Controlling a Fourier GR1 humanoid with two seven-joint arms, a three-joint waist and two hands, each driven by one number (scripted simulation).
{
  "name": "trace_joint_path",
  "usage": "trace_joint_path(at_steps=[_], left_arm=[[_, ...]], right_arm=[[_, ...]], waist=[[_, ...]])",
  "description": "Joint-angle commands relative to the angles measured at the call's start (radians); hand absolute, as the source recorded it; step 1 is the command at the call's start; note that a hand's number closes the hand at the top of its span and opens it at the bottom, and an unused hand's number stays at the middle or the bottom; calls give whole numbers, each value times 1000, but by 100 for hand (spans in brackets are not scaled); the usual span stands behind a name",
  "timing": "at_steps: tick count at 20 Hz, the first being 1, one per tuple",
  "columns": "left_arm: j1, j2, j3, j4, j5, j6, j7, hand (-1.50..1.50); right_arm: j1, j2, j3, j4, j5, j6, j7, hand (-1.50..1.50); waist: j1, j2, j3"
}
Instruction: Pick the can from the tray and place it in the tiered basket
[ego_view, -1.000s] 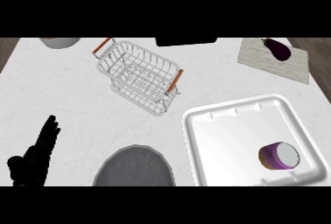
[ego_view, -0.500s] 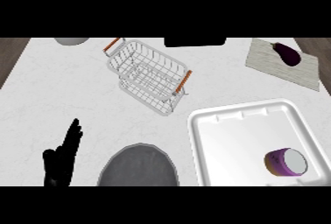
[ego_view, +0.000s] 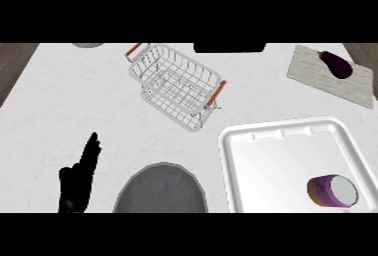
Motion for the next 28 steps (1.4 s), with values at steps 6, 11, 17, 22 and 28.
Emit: trace_joint_path(at_steps=[6,11,17,22,28], left_arm=[[-63,-27,-20,28,-26,-5,30,0],[-64,-15,6,43,-22,-28,22,0],[-40,-9,3,-5,-16,-45,41,0],[-38,-7,2,-4,-25,-51,51,0],[-80,-72,-12,45,-77,12,67,0]], right_arm=[[-90,-164,121,-210,299,5,562,-150],[-212,-128,345,-124,486,17,632,-150],[-293,-128,493,-42,627,106,741,-150],[-416,-76,596,25,661,196,855,-150],[-542,49,654,131,685,224,831,-150]], waist=[[45,6,3],[39,3,5],[40,1,4],[44,2,4],[26,-1,5]])
